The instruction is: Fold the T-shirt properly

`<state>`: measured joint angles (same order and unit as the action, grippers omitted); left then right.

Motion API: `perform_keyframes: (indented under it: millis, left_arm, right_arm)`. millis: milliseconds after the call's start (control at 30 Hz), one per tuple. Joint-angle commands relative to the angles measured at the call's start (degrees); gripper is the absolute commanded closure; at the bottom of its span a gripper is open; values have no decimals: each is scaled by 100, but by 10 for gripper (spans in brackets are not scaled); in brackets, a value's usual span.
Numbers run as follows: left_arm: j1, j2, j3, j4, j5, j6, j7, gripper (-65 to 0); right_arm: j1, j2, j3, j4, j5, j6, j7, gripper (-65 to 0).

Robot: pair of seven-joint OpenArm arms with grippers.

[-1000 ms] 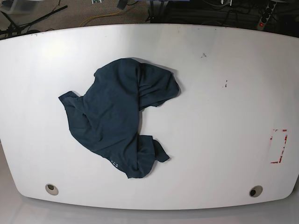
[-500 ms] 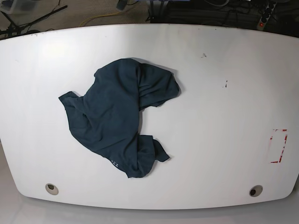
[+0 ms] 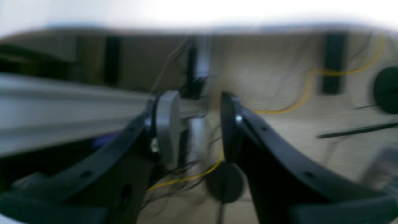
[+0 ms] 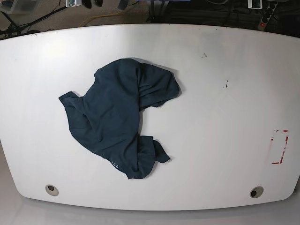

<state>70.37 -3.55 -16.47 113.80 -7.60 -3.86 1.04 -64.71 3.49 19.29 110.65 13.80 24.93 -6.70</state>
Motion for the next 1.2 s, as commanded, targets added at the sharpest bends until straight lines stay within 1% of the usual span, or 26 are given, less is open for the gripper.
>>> perform_keyframes:
  millis: [0, 133, 200, 267, 333, 433, 533, 600, 667, 767, 833, 867, 967, 1000, 1100, 1167]
  left_arm:
    - [-307, -18, -19, 97, -18, 12, -143, -526]
    - [-826, -27, 16, 97, 17, 12, -143, -540]
    - [-1002, -27, 16, 97, 17, 12, -143, -575]
    - [-1283, -27, 16, 97, 25, 3, -143, -631]
    - [-1494, -36, 95, 97, 25, 3, -143, -642]
    - [-1846, -282, 341, 88, 25, 3, 15, -642]
    - [-2250, -581, 702, 80, -18, 3, 481, -640]
    - [-2575, -669, 895, 80, -18, 3, 736, -640]
    - [-2839, -695, 1071, 71, -18, 3, 947, -640]
    - [-3279, -713, 1405, 62, -18, 3, 1316, -640]
    - [-3604, -713, 1581, 53, -18, -93, 1501, -640]
    - [-3780, -713, 1704, 44, -18, -260, 1606, -640]
    - [-4158, -678, 1933, -96, -18, -691, 1879, -640]
    - [-4307, -660, 1985, -140, -10, -779, 1967, -640]
    - [-4799, -458, 2196, -272, 34, -849, 2362, -640]
    - [-5019, -405, 2311, -351, 34, -858, 2573, -640]
  right_arm:
    - [225, 16, 27, 131, 57, 8, 77, -201]
    - [682, 16, 36, 157, 57, 8, 77, -201]
    - [822, 16, 45, 157, 57, 8, 77, -201]
    - [1007, 16, 89, 157, 57, 8, 77, -205]
    - [1156, 16, 97, 157, 57, 0, 68, -208]
    - [1341, 7, 106, 157, 57, 0, -29, -208]
    - [1587, 7, 115, 157, 57, 0, -170, -209]
    - [1693, 7, 115, 157, 57, 0, -240, -209]
    - [1763, 7, 115, 166, 57, 0, -284, -233]
    - [1833, 7, 124, 166, 57, -27, -284, -327]
    - [1860, -37, 124, 166, 57, -44, -284, -363]
    - [1869, -107, 124, 166, 57, -44, -284, -373]
    - [1869, -230, 221, 166, 48, -44, -284, -371]
    - [1904, -230, 229, 166, 48, -36, -284, -371]
    - [1956, -239, 256, 157, 57, -36, -284, -371]
    - [1956, -239, 265, 157, 57, -36, -284, -371]
